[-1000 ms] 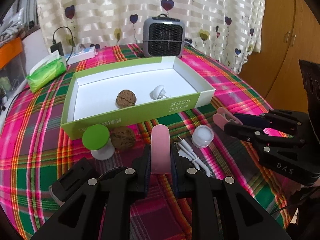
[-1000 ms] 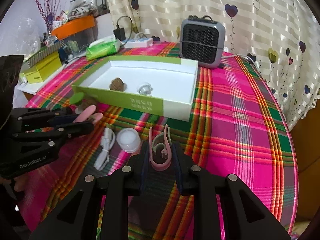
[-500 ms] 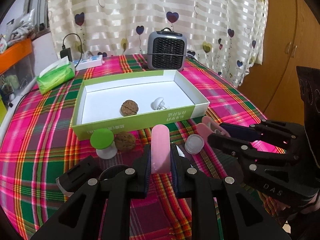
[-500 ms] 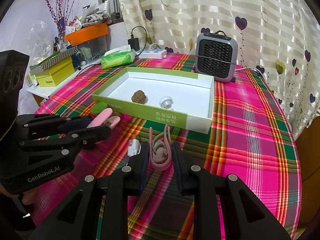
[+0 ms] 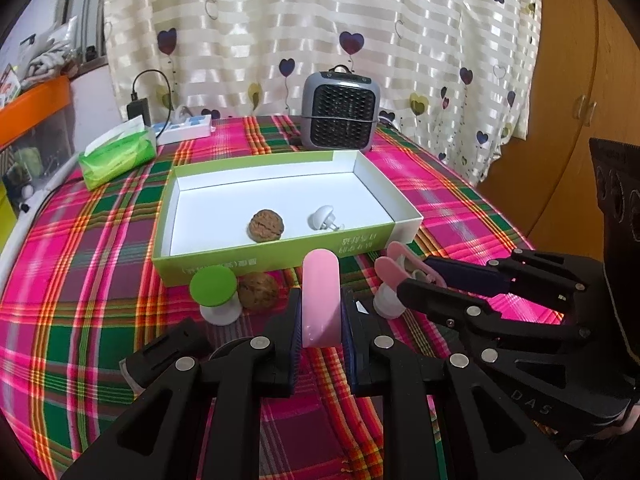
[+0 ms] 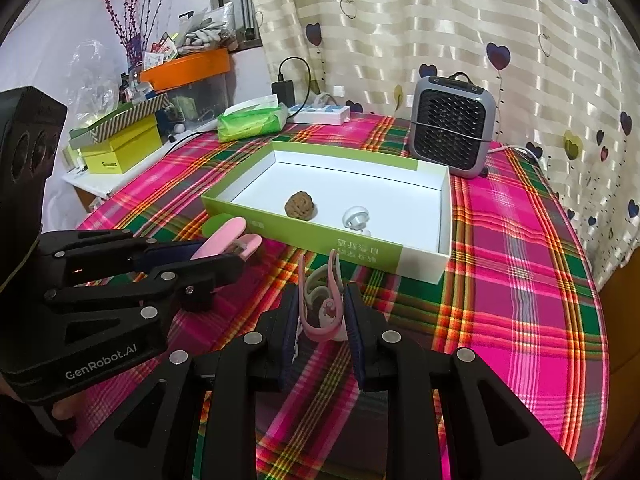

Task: Organize objects
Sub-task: 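Lift the pink stick and pink hook and carry both toward the green box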

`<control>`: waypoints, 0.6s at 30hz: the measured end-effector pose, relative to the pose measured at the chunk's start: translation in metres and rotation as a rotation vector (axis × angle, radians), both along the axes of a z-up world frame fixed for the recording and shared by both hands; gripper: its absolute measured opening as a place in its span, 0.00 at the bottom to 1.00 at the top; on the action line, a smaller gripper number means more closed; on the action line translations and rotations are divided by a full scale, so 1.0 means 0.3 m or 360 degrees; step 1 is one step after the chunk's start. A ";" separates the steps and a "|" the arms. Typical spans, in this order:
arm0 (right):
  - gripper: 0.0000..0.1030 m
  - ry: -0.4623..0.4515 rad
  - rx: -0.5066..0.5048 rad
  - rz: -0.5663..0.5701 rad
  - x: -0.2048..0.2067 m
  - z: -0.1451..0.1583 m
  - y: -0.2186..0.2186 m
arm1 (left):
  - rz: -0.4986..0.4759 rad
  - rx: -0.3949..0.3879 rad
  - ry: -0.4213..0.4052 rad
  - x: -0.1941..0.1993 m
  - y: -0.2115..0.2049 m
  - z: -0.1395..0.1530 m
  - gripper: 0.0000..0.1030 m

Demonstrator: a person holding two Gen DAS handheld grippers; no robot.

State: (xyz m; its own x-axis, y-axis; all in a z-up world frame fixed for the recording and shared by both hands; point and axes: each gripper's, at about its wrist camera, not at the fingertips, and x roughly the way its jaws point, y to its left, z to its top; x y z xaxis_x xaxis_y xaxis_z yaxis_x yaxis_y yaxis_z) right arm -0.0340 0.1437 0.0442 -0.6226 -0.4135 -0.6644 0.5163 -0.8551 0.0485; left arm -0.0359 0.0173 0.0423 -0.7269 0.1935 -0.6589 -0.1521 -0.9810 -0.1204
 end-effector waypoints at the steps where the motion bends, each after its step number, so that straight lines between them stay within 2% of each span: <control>1: 0.23 0.0000 0.0001 0.0004 0.000 0.000 -0.004 | -0.0001 0.0001 0.0002 0.000 0.000 0.001 0.15; 18: 0.23 0.0030 0.0025 0.0019 -0.033 0.015 -0.032 | 0.0003 -0.0043 0.0033 -0.037 0.002 0.034 0.15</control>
State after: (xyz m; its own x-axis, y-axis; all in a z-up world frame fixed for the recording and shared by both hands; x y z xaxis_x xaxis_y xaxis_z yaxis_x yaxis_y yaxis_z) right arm -0.0440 0.1340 0.0487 -0.6303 -0.4103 -0.6590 0.5270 -0.8495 0.0249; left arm -0.0469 0.0180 0.0526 -0.7407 0.1745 -0.6488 -0.1526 -0.9841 -0.0905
